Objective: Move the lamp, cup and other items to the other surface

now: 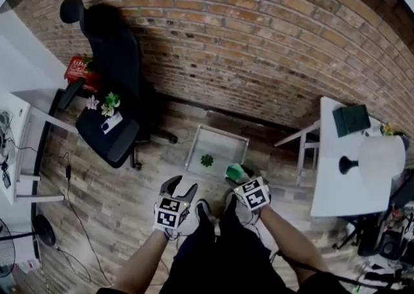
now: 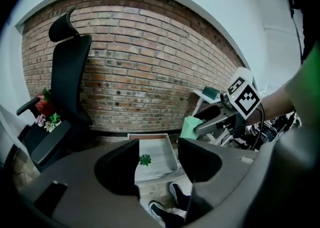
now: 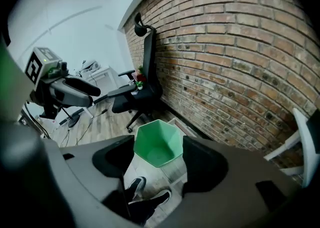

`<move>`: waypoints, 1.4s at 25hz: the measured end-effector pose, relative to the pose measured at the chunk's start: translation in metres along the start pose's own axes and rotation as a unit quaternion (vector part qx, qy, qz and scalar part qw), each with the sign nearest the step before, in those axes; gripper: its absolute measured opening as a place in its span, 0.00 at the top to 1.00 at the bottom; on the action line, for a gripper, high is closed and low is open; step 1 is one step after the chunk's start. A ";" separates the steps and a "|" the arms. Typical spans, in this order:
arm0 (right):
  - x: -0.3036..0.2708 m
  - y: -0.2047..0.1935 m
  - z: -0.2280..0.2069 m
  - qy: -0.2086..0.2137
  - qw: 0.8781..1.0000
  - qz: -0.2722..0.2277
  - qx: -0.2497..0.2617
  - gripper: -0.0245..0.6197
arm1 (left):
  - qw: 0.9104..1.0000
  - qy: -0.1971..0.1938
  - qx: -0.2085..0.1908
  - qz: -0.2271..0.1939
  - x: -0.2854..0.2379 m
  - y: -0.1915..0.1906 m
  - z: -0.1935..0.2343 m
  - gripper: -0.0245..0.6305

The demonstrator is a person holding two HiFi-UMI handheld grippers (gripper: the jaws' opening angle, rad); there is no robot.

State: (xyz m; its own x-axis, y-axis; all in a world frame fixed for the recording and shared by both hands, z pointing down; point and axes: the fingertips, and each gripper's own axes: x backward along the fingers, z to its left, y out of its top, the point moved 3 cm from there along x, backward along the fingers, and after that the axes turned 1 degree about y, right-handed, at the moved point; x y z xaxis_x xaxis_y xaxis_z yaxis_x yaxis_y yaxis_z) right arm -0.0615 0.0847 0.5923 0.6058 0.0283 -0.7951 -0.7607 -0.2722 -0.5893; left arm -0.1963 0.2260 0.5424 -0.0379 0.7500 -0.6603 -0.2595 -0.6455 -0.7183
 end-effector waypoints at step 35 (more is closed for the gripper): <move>0.295 -0.115 -0.168 -0.204 0.956 -0.129 -0.164 0.49 | 0.978 -0.152 -0.141 0.003 -0.062 0.080 -0.212 0.63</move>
State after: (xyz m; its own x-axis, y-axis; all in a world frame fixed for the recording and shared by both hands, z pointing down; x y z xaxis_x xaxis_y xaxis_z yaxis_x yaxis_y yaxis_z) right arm 0.2441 -0.0376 0.4494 0.5707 0.4906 -0.6585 -0.4437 -0.4905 -0.7500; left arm -0.0104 0.0977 0.4796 -0.3350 0.7265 -0.5999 0.0173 -0.6319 -0.7749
